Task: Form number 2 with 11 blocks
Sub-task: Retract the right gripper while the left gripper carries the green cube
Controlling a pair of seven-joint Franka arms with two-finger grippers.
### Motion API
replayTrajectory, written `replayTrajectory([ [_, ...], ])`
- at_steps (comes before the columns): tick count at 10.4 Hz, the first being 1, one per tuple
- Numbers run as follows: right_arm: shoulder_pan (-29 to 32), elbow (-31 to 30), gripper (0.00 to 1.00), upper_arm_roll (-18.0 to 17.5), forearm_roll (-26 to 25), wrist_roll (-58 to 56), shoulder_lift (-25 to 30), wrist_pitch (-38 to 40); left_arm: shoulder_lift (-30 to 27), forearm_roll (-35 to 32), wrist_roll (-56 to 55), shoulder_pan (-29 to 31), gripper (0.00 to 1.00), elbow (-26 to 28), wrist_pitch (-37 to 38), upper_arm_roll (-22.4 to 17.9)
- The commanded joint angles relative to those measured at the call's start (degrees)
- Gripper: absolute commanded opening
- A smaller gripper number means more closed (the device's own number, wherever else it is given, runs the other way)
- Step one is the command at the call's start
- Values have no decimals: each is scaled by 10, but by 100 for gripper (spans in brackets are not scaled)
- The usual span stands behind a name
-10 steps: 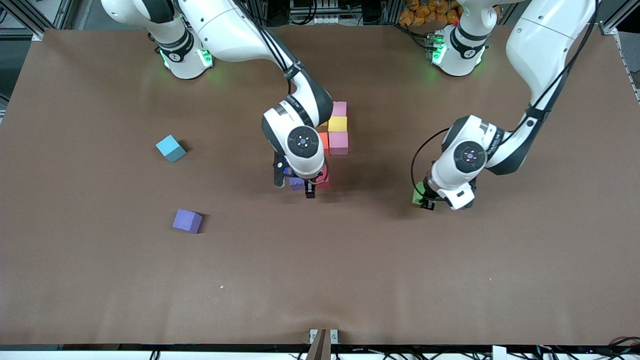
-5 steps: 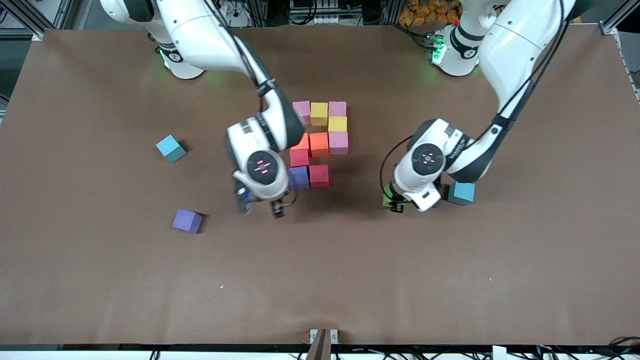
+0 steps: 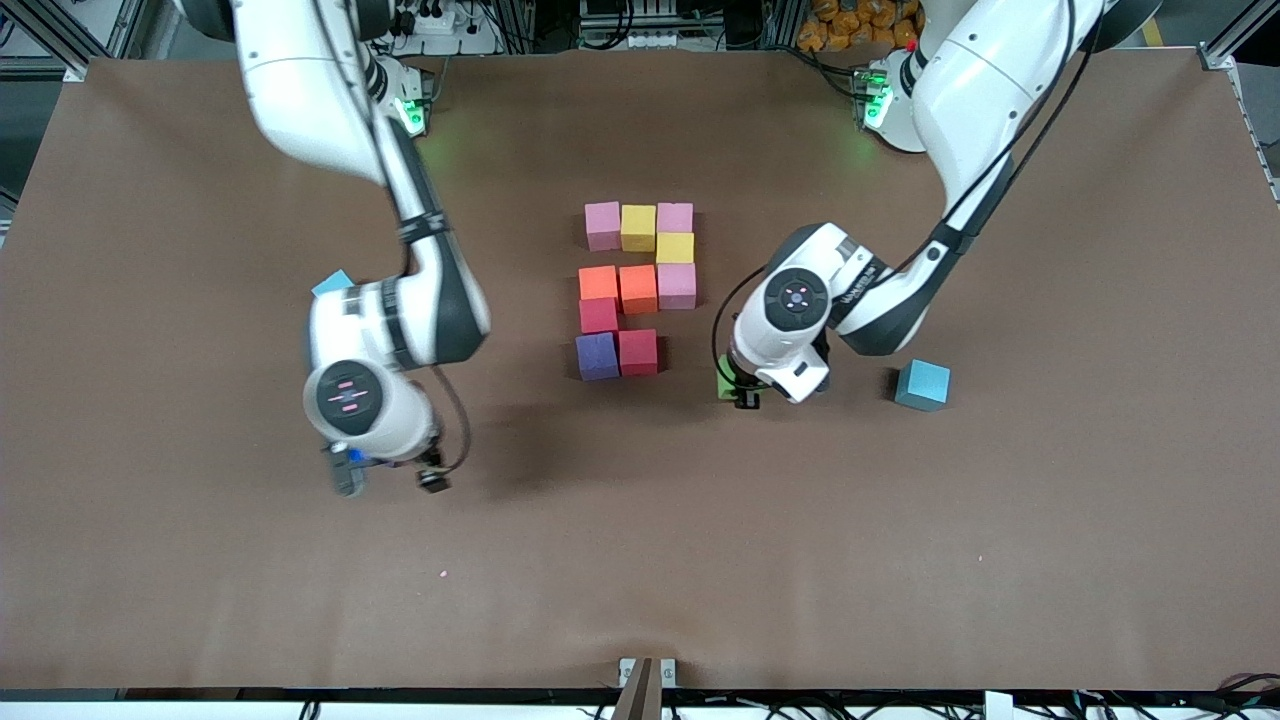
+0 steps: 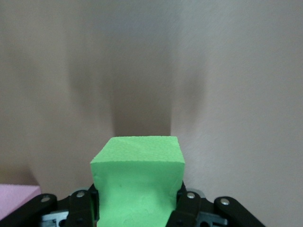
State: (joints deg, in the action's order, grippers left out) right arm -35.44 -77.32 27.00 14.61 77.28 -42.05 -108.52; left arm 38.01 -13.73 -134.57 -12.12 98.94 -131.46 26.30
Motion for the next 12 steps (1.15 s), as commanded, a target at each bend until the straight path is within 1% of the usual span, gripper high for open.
replayTrajectory([
  [1,66,-8,100,-9,5,-104,47,39,15,8,-43,-30,51,-21,12,-5],
  [3,101,-18,100,-10,6,-178,77,65,19,8,-59,-35,51,-23,12,-5],
  [5,121,-45,100,-9,4,-272,104,67,23,7,-75,-52,51,-23,12,-5],
  [7,136,-76,100,-9,4,-384,122,86,28,4,-79,-64,51,-32,12,-6],
  [8,136,-96,100,-9,4,-435,136,92,28,-1,-77,-67,51,-33,11,-6],
  [10,161,-175,100,-18,3,-551,193,91,28,-4,-76,-77,51,-36,11,-6],
  [11,191,-210,100,-45,2,-597,223,92,28,-8,-75,-81,51,-35,11,-6],
  [12,243,-240,100,-94,-1,-623,251,92,29,-15,-75,-89,51,-35,11,-6],
])
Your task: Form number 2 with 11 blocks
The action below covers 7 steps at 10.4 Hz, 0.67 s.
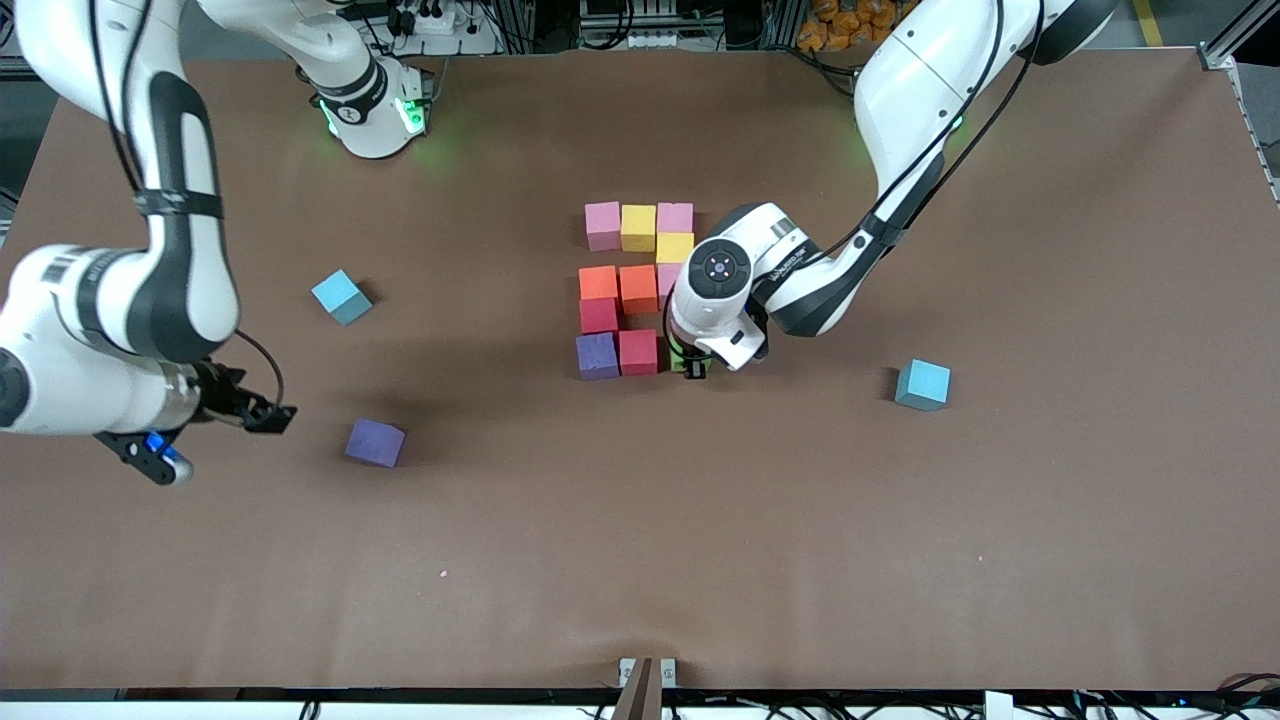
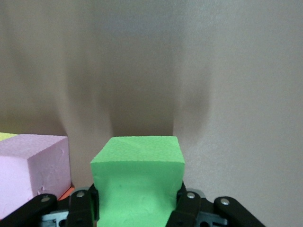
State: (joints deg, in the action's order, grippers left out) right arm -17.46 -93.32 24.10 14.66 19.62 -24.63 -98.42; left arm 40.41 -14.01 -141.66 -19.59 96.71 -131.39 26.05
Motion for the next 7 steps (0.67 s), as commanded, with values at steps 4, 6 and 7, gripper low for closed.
replayTrajectory([
  [4,177,-182,100,-230,-88,-81,166,-10,20,-39,-3,-26,51,-14,10,-5],
  [6,180,-214,100,-239,-89,-112,195,-18,21,-41,-2,-26,53,-15,9,-5],
  [7,181,-224,100,-240,-89,-130,214,-19,26,-41,-1,-27,54,-24,9,-5],
])
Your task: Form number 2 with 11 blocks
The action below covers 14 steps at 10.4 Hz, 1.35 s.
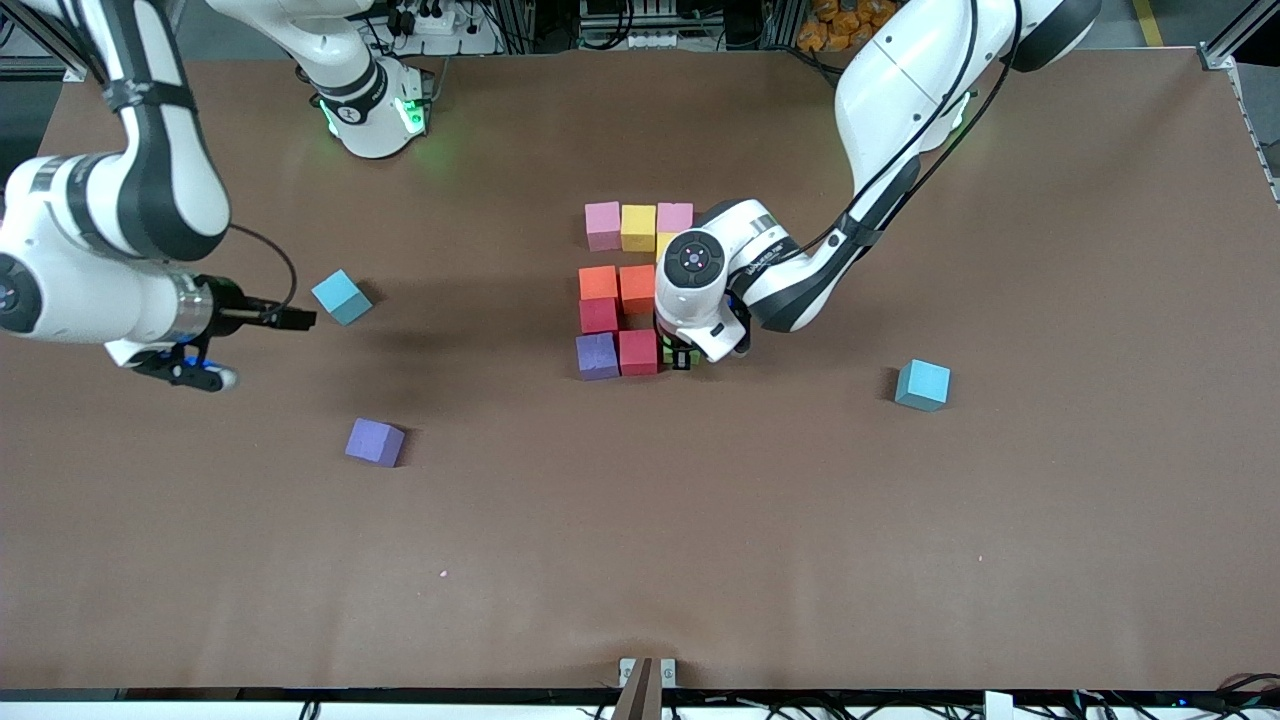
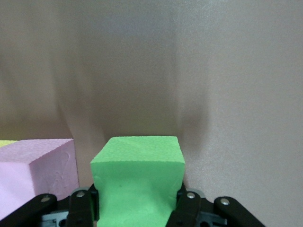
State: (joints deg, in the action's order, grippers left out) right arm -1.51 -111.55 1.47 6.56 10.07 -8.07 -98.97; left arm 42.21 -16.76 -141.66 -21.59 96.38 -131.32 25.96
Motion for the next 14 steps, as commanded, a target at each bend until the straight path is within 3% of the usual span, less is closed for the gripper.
replayTrajectory([
  [1,20,-45,100,-18,-8,-46,62,-14,10,-14,-1,-6,54,-26,8,-4],
  [4,12,-26,100,-17,-17,-75,83,-45,14,-18,-2,-6,54,-27,7,-4],
  [7,-12,26,100,-19,-72,-77,80,-42,19,-18,-2,-10,54,-33,7,-4],
  [10,-33,69,100,-34,-72,-65,80,4,27,-18,-4,-10,54,-47,7,-4],
  [12,-28,136,100,-24,-71,-80,78,63,30,-18,-4,-14,56,-49,7,-4],
  [13,-26,172,100,-24,-71,-80,77,88,31,-18,-5,-14,66,-51,7,-4],
  [14,-25,190,100,-24,-70,-81,77,102,31,-18,-5,-14,92,-51,7,-4],
])
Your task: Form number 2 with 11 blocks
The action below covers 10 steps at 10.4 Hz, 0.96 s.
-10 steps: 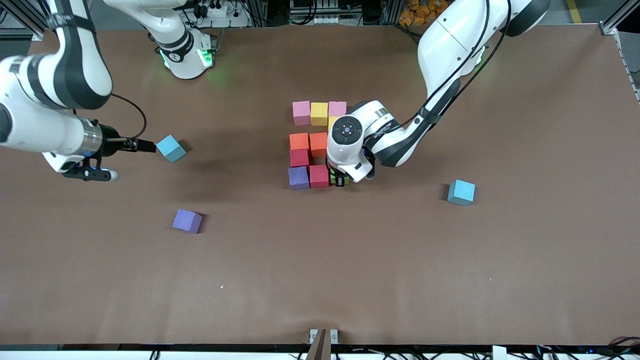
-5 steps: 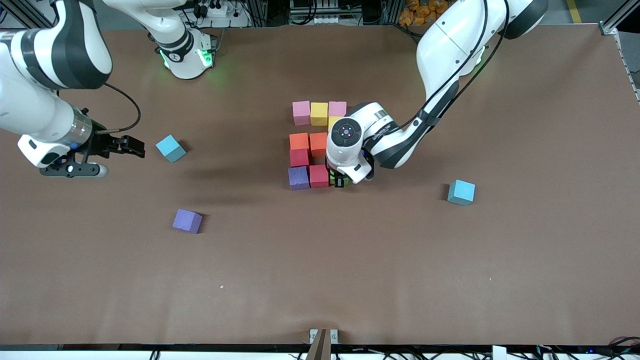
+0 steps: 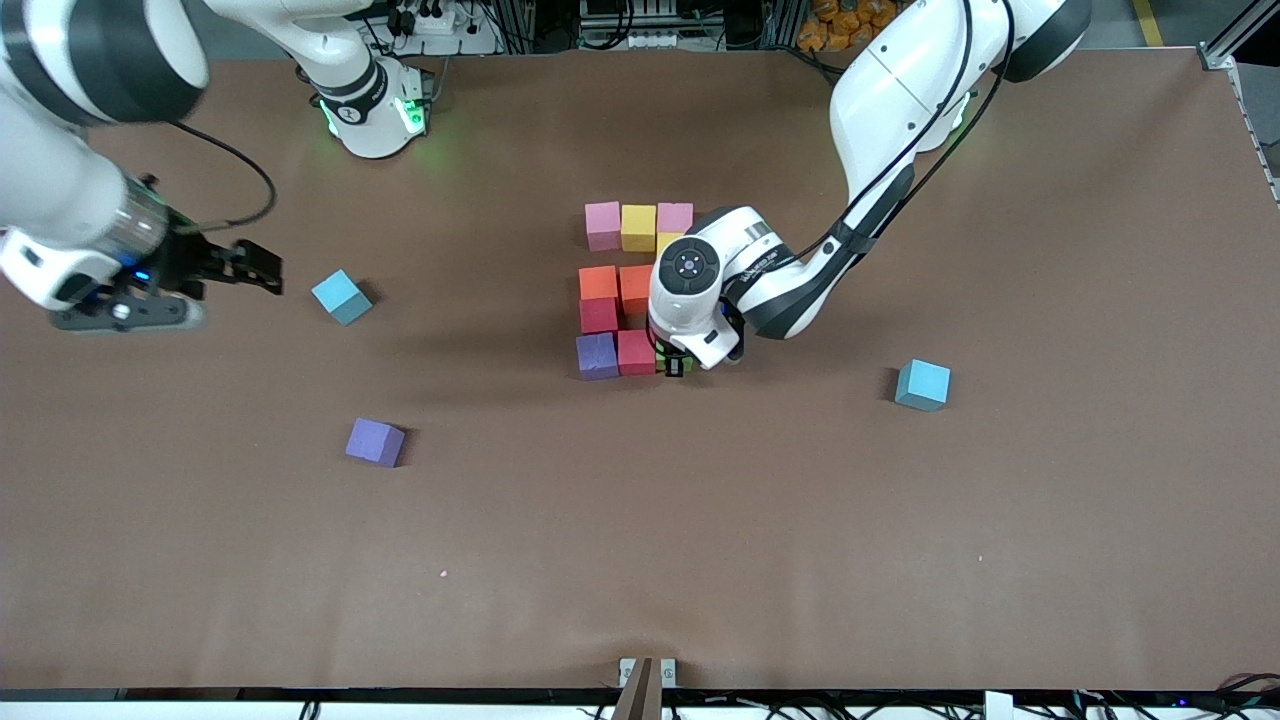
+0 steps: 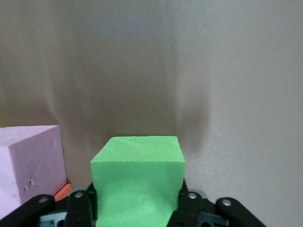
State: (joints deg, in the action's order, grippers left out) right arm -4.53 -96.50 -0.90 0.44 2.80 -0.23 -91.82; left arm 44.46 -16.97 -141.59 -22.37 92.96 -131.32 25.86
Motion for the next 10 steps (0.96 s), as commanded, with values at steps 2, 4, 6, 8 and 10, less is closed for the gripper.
replayTrajectory([
  [2,5,52,100,6,-8,-10,7,48,-1,-16,-3,-5,100,-18,7,-3],
  [4,6,74,100,10,-8,-17,7,75,-27,-12,-6,5,100,-17,18,-3],
  [6,5,79,100,26,-3,-40,7,76,-56,-8,-5,6,100,-17,43,0],
  [8,6,79,100,30,-3,-41,6,68,-84,-11,-2,6,100,-18,50,0],
  [10,17,77,100,30,5,-42,5,60,-108,-14,37,16,100,-24,54,-2],
])
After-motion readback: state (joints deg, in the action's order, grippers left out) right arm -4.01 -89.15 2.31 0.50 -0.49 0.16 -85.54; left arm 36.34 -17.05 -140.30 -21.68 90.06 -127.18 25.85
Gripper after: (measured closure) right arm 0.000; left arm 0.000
